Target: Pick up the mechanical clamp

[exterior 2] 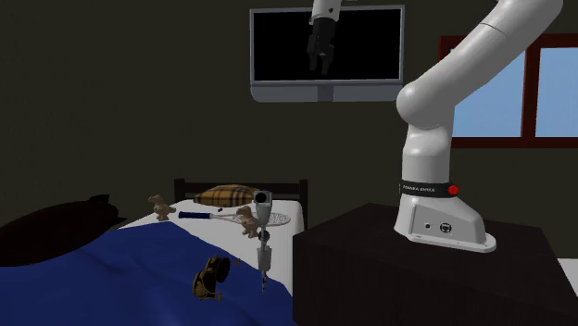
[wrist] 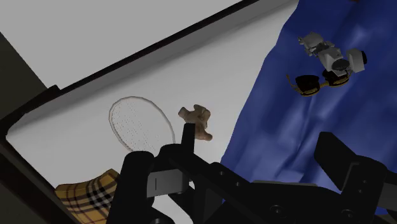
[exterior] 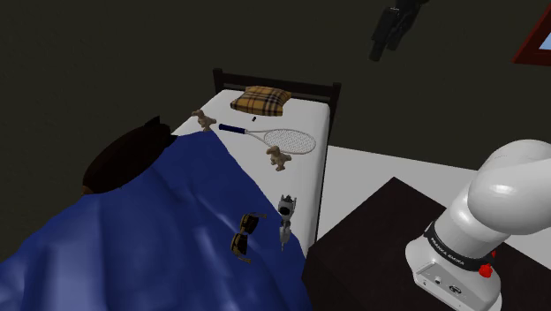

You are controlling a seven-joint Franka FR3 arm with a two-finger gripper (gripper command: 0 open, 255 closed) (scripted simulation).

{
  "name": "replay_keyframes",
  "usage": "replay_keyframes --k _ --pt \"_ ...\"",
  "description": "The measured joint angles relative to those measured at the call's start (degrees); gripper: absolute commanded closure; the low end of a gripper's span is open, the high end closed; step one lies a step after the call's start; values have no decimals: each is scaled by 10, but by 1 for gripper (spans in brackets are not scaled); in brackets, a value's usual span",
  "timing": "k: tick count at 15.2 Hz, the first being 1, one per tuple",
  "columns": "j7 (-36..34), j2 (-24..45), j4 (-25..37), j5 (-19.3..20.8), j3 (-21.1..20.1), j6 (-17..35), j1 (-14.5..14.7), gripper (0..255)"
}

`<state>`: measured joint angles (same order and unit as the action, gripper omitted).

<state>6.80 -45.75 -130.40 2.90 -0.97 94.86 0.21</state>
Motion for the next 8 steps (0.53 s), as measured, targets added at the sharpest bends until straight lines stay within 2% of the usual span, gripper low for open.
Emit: replay_keyframes --k 4,8 --pt "-21 -3 -32 -7 -19 25 5 0" --pt "-59 2 -83 -21 -55 76 15 0"
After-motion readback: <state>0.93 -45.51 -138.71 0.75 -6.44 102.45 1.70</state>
